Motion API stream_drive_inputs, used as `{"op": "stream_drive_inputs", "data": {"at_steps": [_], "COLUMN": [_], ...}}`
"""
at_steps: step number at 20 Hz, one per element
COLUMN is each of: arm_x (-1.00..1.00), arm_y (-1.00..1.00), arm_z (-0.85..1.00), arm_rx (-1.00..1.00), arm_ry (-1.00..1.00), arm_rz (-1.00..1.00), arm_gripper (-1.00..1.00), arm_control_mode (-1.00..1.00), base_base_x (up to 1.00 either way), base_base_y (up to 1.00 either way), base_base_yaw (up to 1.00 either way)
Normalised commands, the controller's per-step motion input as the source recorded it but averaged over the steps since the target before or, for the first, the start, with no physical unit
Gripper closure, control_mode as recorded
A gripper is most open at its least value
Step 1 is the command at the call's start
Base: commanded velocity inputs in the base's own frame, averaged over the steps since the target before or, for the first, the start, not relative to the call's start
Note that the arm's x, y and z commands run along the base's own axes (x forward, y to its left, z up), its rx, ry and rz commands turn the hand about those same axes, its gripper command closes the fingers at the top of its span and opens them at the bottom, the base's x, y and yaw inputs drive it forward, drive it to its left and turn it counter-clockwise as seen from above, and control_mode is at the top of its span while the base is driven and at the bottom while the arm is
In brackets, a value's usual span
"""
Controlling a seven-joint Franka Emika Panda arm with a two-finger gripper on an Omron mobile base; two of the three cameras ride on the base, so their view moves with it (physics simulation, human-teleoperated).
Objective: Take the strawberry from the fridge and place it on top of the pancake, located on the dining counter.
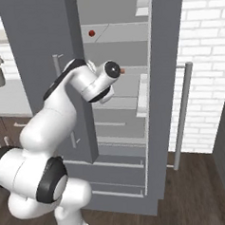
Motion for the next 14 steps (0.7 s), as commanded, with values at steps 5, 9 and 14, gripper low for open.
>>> {"op": "stream_drive_inputs", "data": {"at_steps": [5,9,14], "arm_x": [0.39,0.29,0.33], "arm_y": [0.13,0.21,0.05], "arm_z": [0.0,-0.01,-0.11], "arm_rx": [0.11,0.07,0.05], "arm_ry": [-0.01,0.0,0.0], "arm_rz": [0.0,0.0,0.0], "arm_gripper": [-1.0,-1.0,-1.0], "arm_control_mode": [-1.0,-1.0,-1.0], "base_base_x": [0.0,0.0,0.0], "base_base_y": [0.0,0.0,0.0], "base_base_yaw": [0.0,0.0,0.0]}}
